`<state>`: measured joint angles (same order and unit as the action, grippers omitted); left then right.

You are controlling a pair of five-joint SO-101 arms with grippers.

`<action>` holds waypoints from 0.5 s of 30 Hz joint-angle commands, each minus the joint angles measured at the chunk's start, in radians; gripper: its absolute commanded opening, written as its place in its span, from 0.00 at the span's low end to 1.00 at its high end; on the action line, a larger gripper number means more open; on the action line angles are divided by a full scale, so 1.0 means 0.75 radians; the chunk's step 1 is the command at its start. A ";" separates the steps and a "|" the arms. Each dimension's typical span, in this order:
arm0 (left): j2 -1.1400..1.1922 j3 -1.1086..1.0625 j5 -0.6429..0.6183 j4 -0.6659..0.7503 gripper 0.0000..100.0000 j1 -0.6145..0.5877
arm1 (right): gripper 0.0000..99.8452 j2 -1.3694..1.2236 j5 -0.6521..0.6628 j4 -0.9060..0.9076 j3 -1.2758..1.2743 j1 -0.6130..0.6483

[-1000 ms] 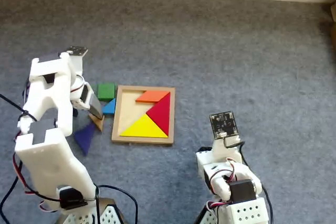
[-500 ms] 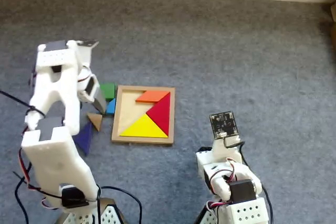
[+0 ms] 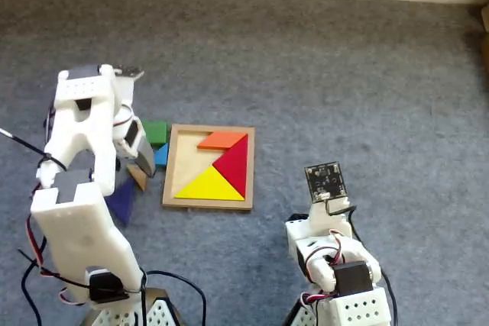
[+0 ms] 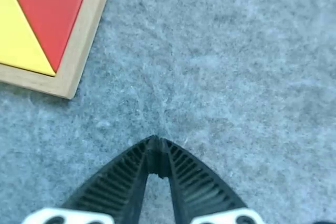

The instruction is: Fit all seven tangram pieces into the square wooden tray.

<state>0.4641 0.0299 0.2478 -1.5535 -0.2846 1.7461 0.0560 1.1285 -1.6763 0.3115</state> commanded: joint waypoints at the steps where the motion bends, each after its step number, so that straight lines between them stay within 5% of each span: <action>1: -0.026 -0.036 -0.014 0.108 0.25 -0.003 | 0.01 0.021 -0.016 0.009 -0.197 0.005; 15: -0.015 -0.038 0.162 0.266 0.26 0.238 | 0.01 0.021 -0.016 0.009 -0.197 0.005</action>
<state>0.4641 -0.0100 0.3598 -1.3633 -0.1680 1.7461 0.0560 1.1285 -1.6763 0.3115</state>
